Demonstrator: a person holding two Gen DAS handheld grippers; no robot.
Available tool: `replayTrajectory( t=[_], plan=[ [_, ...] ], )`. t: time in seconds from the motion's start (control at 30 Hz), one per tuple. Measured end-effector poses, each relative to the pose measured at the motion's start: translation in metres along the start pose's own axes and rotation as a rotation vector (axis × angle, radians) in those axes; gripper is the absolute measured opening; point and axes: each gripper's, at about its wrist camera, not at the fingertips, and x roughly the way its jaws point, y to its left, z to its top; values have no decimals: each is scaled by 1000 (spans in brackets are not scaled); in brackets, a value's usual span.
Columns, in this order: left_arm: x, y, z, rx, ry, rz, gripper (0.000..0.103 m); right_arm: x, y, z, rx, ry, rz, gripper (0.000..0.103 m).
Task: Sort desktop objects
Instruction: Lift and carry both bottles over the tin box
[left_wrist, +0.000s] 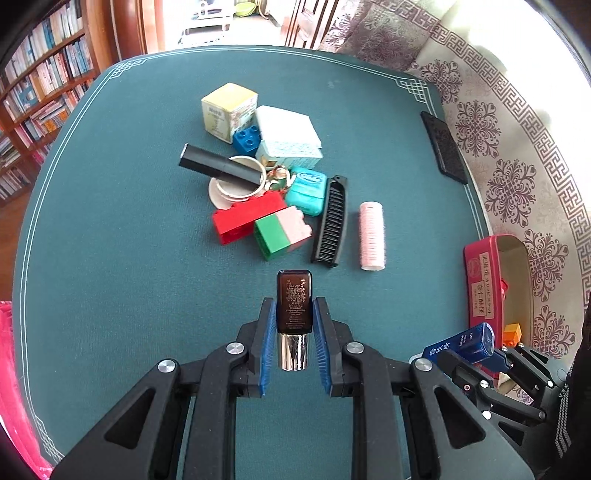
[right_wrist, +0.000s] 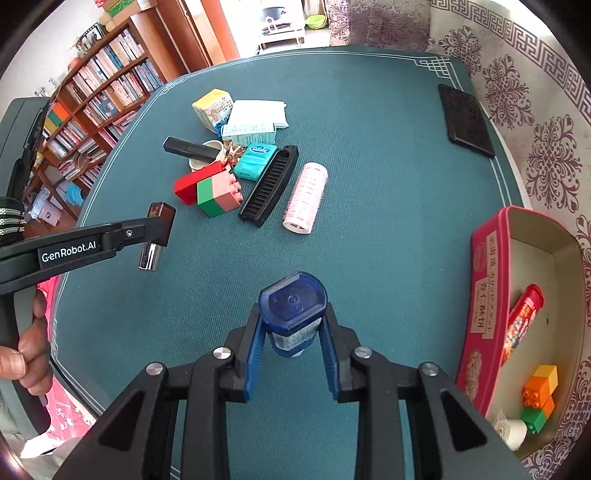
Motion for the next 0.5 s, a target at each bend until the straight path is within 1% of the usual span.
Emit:
replayTrajectory(
  t=[0.03, 0.1, 0.13, 0.33, 0.5],
  plan=[
    [-2, -8, -3, 9, -5, -5, 22, 7, -2, 6, 6, -6, -2, 32],
    [-8, -18, 0, 28, -13, -14, 22, -3, -12, 1, 18, -21, -7, 32],
    [-4, -25, 4, 38, -16, -19, 22, -8, -16, -2, 25, -29, -11, 32],
    [-13, -75, -2, 100, -33, -52, 22, -37, -52, -13, 71, -77, -37, 32],
    [-16, -122, -9, 155, -39, -80, 22, -60, -82, -30, 106, -111, -71, 32]
  ],
)
